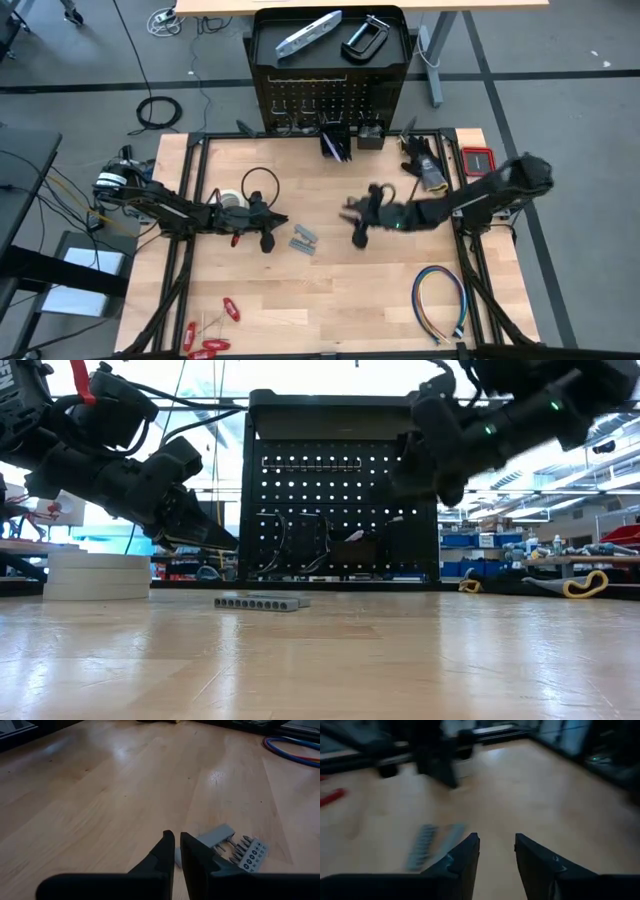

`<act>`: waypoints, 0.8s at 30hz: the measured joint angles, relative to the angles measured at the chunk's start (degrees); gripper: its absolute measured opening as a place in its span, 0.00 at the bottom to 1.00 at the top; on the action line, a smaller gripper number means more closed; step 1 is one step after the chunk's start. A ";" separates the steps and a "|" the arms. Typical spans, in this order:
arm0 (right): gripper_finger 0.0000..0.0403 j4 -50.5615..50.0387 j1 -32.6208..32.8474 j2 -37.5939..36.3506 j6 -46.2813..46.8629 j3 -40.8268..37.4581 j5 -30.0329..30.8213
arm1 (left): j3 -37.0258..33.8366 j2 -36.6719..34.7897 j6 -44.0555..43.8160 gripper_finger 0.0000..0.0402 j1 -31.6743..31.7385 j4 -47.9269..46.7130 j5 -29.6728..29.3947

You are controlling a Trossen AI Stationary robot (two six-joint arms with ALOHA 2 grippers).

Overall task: Hang tools onto peg board
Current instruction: Put the gray screwdriver bit set into the right black bin on the peg board

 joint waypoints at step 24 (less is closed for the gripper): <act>0.62 9.35 1.60 36.96 4.68 21.69 8.88 | 0.00 0.02 0.04 0.09 0.00 0.82 0.02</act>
